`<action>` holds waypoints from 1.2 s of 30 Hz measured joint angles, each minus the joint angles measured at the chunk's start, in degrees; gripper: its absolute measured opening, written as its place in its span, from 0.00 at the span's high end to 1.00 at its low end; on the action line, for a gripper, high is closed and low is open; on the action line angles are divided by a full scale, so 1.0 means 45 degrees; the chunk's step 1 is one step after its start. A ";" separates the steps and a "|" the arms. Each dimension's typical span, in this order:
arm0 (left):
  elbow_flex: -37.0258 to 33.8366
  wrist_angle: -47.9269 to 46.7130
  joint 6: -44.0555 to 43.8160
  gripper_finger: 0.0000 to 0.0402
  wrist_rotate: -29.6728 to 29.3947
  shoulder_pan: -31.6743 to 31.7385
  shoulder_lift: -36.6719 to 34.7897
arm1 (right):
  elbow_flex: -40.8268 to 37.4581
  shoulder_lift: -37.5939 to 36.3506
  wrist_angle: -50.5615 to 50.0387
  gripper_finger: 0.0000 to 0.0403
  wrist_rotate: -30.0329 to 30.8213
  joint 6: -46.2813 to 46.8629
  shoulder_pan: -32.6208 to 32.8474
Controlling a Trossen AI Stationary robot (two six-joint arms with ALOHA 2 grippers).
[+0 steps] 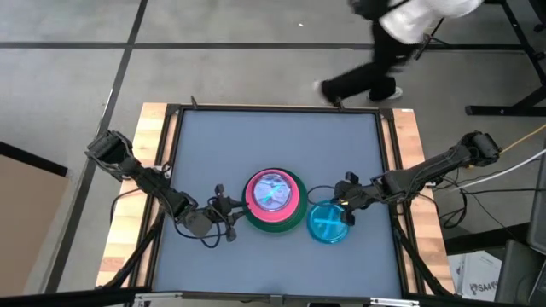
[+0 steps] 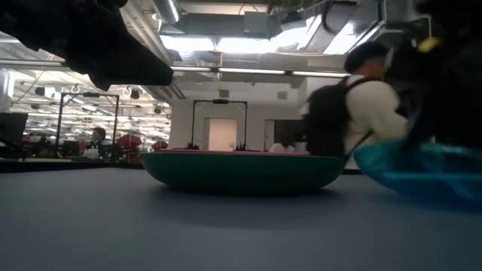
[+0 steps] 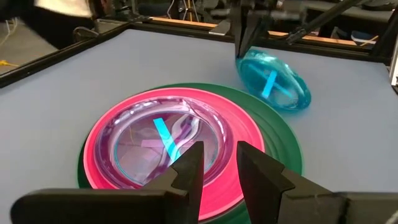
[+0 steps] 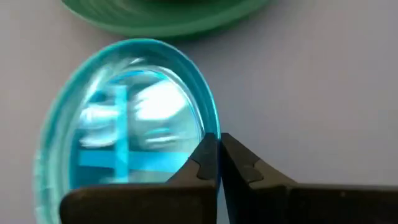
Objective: Stack plastic plates
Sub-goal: Stack the transparent blue plate on top of the transparent blue plate
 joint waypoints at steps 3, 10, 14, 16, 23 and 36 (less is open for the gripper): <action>0.0000 -0.0010 0.0004 0.78 0.0000 0.0000 0.0000 | 0.1133 -0.0005 -0.0549 1.00 0.0021 -0.0739 0.0000; 0.0000 -0.0015 0.0004 0.78 0.0019 0.0000 0.0000 | 0.1970 0.0001 -0.1108 1.00 -0.0354 -0.1533 -0.0449; 0.0000 -0.0044 0.0004 0.78 0.0024 0.0000 0.0000 | 0.1933 0.0396 -0.1396 1.00 -0.0519 -0.1548 -0.0418; 0.0000 -0.0058 0.0004 0.78 0.0024 0.0000 0.0000 | 0.1764 0.0607 -0.1164 1.00 -0.0833 -0.1550 -0.0418; -0.0005 -0.0059 0.0002 0.78 0.0015 0.0067 0.0000 | 0.1678 0.0889 0.1569 1.00 -0.1460 -0.2003 -0.0670; -0.0005 -0.0102 -0.0006 0.78 0.0010 0.0083 0.0000 | 0.1678 0.2512 0.5265 1.00 -0.2082 -0.2501 -0.3165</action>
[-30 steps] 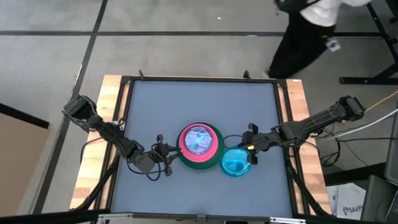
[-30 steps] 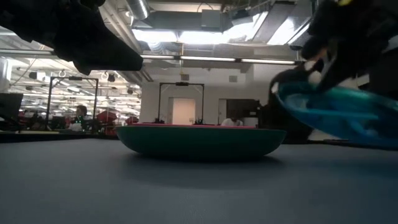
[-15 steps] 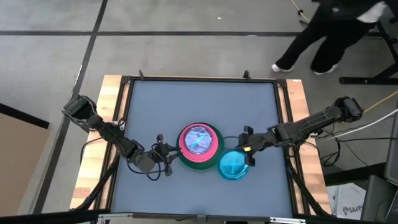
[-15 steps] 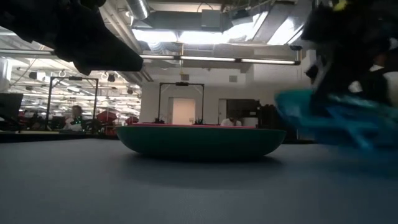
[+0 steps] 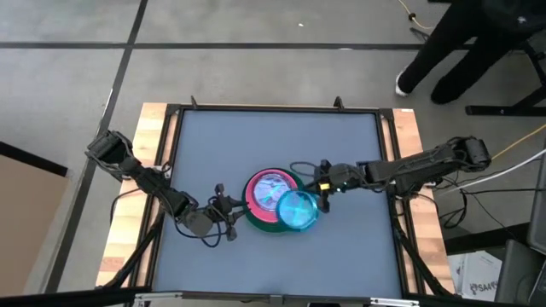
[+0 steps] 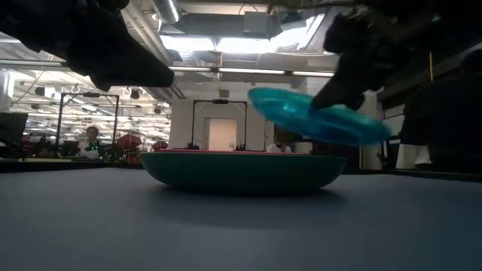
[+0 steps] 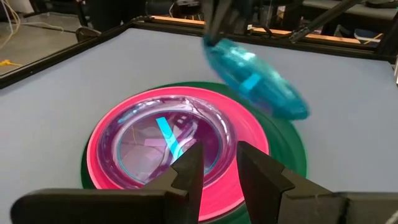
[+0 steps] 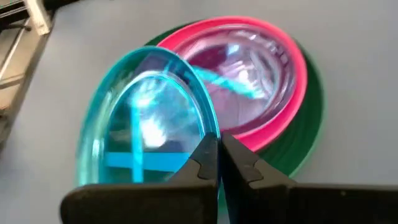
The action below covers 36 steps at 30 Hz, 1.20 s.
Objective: Stack plastic plates
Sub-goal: Stack the transparent blue plate on top of the transparent blue plate
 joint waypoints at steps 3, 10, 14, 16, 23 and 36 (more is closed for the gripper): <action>0.0000 -0.0049 -0.0003 0.78 0.0000 0.0010 0.0000 | 0.0000 0.0688 0.1330 1.00 -0.0396 -0.0149 -0.0671; 0.0000 -0.0049 -0.0019 0.78 0.0000 0.0010 0.0000 | 0.0010 0.1910 0.4604 1.00 -0.1090 0.0537 -0.1801; 0.0000 -0.0086 -0.0003 0.78 -0.0008 0.0018 0.0000 | 0.0010 0.2587 0.5760 1.00 -0.0997 0.0729 -0.2116; 0.0000 -0.0187 -0.0005 0.78 -0.0008 0.0029 0.0000 | 0.0010 0.2955 0.6026 1.00 -0.0967 0.0914 -0.2202; 0.0000 -0.0200 -0.0005 0.78 -0.0006 0.0029 0.0000 | 0.0694 0.4604 0.6259 1.00 -0.0847 0.0960 -0.2261; 0.0000 -0.0194 0.0000 0.78 0.0257 0.0029 0.0000 | 0.1569 0.5712 0.5281 1.00 -0.0198 0.0320 -0.2250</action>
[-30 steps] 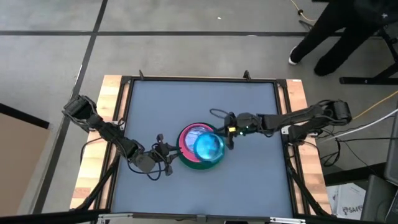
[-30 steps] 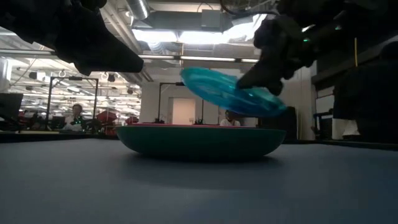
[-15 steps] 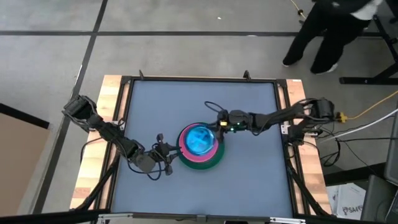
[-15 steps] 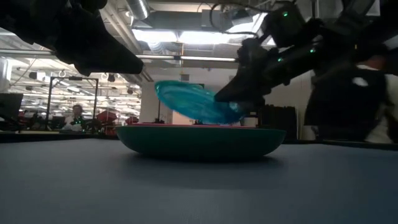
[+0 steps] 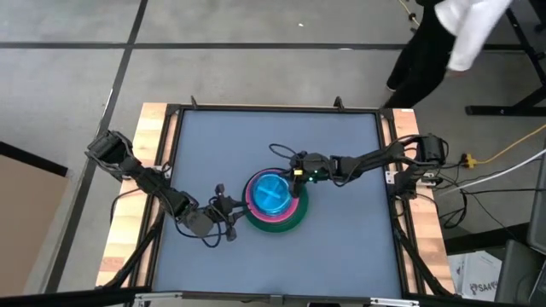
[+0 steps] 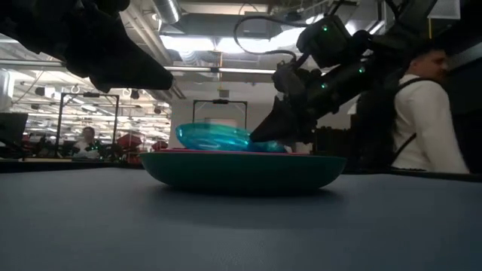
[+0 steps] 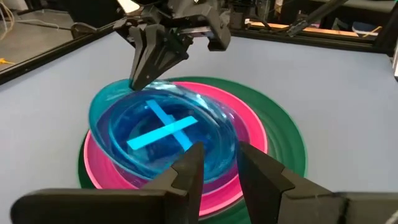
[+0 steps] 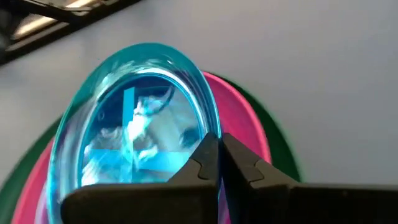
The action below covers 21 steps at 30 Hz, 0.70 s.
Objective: Stack plastic plates
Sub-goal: Stack the transparent blue plate on top of the transparent blue plate, then return to Home Position
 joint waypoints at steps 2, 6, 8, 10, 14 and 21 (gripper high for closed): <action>0.0000 0.0001 0.0000 0.78 0.0005 0.0000 0.0000 | 0.0000 0.0000 -0.0144 0.98 0.0197 -0.0002 -0.0005; 0.0000 0.0000 0.0005 0.78 0.0010 0.0000 0.0000 | 0.0000 0.0000 -0.0233 0.90 -0.0173 -0.0021 -0.0005; 0.0000 0.0000 0.0005 0.78 0.0010 0.0000 0.0000 | 0.0000 0.0000 -0.0257 0.83 -0.0493 -0.0053 -0.0005; 0.0000 0.0001 0.0005 0.78 0.0010 0.0000 0.0000 | 0.0000 -0.0032 -0.0318 0.77 -0.0775 -0.0073 -0.0005; 0.0000 0.0012 0.0008 0.78 -0.0062 0.0003 0.0000 | -0.0010 -0.0853 -0.0981 0.67 -0.1303 -0.0817 -0.0125; 0.0005 0.0180 0.0821 0.78 0.0504 0.0408 -0.0733 | -0.0024 -0.4011 -0.3521 0.63 -0.1692 -0.2516 -0.0170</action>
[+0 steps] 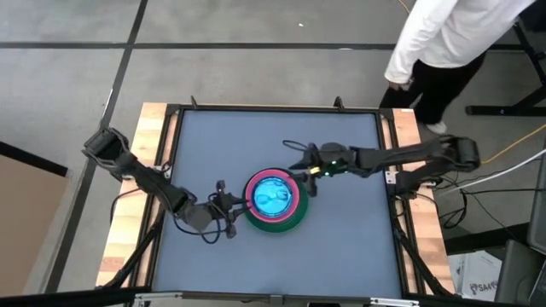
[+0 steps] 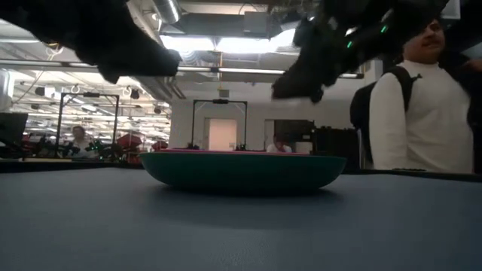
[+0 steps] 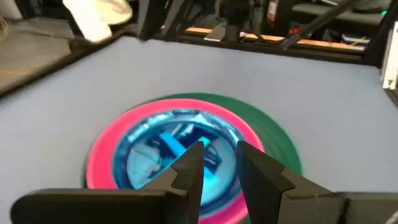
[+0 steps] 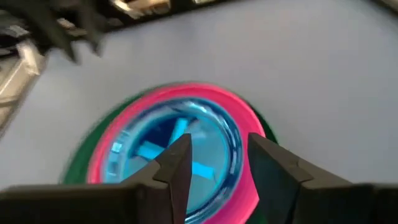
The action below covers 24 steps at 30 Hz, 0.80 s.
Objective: Stack plastic plates
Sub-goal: Return to Home Position
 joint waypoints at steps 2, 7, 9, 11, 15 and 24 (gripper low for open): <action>0.0000 -0.0060 0.0664 0.78 0.0123 0.0190 -0.0390 | 0.0000 -0.0813 -0.0588 0.63 0.0004 -0.0301 0.0000; 0.0000 -0.0223 0.2286 0.78 0.1980 0.1232 -0.1507 | -0.0003 -0.2348 -0.1744 0.63 0.0235 -0.1041 -0.0005; 0.0003 -0.0411 0.2854 0.78 0.2875 0.1747 -0.2030 | -0.0005 -0.2847 -0.2126 0.63 0.0452 -0.1285 -0.0005; -0.0005 -0.1108 0.3295 0.78 0.3452 0.2274 -0.2702 | -0.0227 -0.3395 -0.2243 0.63 0.0548 -0.1440 0.0000; -0.0500 -0.1425 0.3803 0.78 0.4774 0.3423 -0.4198 | -0.1480 -0.4699 -0.1554 0.63 0.0557 -0.1468 -0.0005; -0.2544 -0.0795 0.3764 0.78 0.7443 0.5560 -0.7127 | -0.4025 -0.8042 0.0096 0.69 0.0805 -0.1464 -0.0005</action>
